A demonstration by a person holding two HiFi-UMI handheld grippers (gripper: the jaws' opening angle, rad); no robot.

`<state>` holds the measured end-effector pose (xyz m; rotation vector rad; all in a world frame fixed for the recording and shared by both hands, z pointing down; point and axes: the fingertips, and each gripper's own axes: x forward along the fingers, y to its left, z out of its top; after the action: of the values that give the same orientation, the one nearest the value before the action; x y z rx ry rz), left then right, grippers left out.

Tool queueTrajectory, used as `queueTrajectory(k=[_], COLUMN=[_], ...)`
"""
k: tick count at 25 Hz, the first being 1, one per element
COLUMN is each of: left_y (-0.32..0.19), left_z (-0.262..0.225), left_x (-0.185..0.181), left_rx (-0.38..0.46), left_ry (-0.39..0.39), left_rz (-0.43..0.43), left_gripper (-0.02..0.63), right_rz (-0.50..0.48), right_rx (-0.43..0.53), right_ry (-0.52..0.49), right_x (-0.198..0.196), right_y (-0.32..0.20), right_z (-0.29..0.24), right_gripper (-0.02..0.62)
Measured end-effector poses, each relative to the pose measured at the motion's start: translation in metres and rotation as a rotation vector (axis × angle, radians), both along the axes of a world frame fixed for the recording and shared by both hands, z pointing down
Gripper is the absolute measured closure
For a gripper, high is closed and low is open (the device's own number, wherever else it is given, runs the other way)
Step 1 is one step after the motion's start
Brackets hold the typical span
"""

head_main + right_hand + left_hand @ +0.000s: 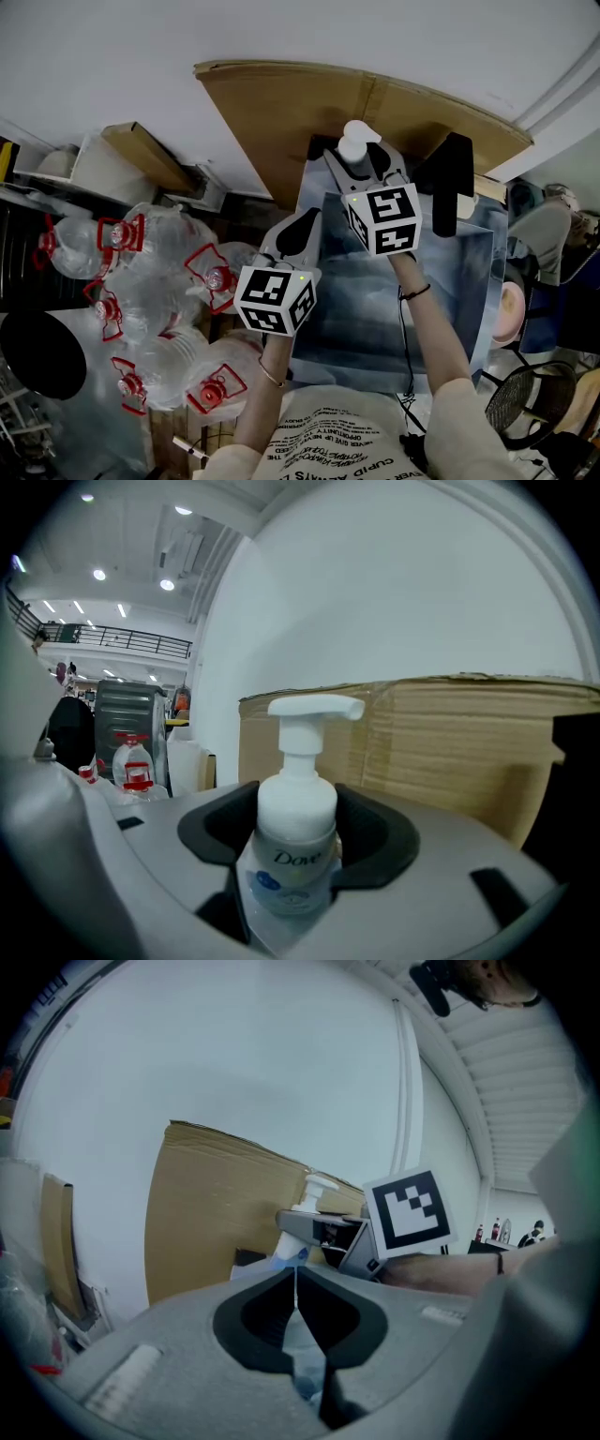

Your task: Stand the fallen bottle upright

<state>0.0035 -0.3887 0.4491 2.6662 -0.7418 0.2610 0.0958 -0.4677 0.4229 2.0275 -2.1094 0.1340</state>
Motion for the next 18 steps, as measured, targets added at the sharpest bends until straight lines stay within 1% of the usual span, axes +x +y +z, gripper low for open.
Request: queueTrajectory(k=[5, 7, 9, 15, 18], left_y=[0.0, 0.001, 0.002, 0.007, 0.01], left_z=[-0.001, -0.002, -0.005, -0.013, -0.019], left_x=[-0.001, 0.0, 0.001, 0.003, 0.001], left_rx=[0.0, 0.003, 0.007, 0.03, 0.037], left_ry=[-0.001, 0.001, 0.003, 0.009, 0.014], left_rz=[-0.011, -0.013, -0.013, -0.013, -0.029], left_gripper=[0.578, 0.578, 0.578, 0.578, 0.578], right_rz=[0.005, 0.0, -0.003, 0.025, 0.047], right_rx=[0.031, 0.03, 0.032, 0.06, 0.065], right_ry=[0.021, 0.01, -0.01, -0.066, -0.074], right_x=[0.0, -0.001, -0.001, 0.004, 0.006], right_y=[0.0, 0.001, 0.003, 0.016, 0.025], right_z=[0.001, 0.002, 0.002, -0.004, -0.007], right_gripper=[0.339, 0.305, 0.286, 0.281, 0.282])
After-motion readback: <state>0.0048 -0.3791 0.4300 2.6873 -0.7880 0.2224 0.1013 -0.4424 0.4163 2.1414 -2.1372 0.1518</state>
